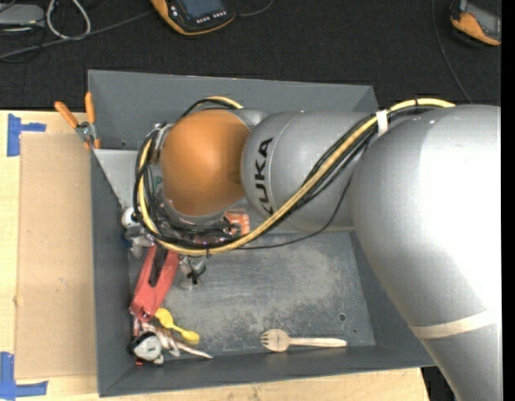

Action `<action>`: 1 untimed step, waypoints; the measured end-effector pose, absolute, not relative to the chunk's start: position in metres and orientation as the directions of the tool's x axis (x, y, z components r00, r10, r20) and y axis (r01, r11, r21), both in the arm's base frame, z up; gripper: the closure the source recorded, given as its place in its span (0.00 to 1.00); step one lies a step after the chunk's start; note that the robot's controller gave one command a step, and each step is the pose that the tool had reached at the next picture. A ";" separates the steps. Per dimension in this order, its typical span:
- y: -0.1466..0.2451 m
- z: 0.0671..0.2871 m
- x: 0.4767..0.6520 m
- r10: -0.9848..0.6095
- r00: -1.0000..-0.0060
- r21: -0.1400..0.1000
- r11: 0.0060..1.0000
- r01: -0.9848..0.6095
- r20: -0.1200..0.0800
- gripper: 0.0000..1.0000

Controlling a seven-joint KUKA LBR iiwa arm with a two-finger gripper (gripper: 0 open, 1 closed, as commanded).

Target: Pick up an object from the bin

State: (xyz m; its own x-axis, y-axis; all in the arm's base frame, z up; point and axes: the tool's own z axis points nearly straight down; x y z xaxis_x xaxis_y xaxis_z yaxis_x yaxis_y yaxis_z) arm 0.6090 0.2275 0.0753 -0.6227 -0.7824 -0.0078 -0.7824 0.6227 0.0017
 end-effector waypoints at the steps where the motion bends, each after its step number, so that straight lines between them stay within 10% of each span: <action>1: 0.226 0.057 0.611 -0.889 -0.457 -0.006 0.457 -0.889 -0.012 1.00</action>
Offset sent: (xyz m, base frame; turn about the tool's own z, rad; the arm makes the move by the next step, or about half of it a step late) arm 0.0000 0.0000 0.0000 0.0000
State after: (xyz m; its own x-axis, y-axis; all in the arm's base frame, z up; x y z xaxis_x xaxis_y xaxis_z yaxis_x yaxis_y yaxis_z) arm 0.6110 0.2261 0.0565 -0.4574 -0.8892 -0.0122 -0.8892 0.4574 -0.0056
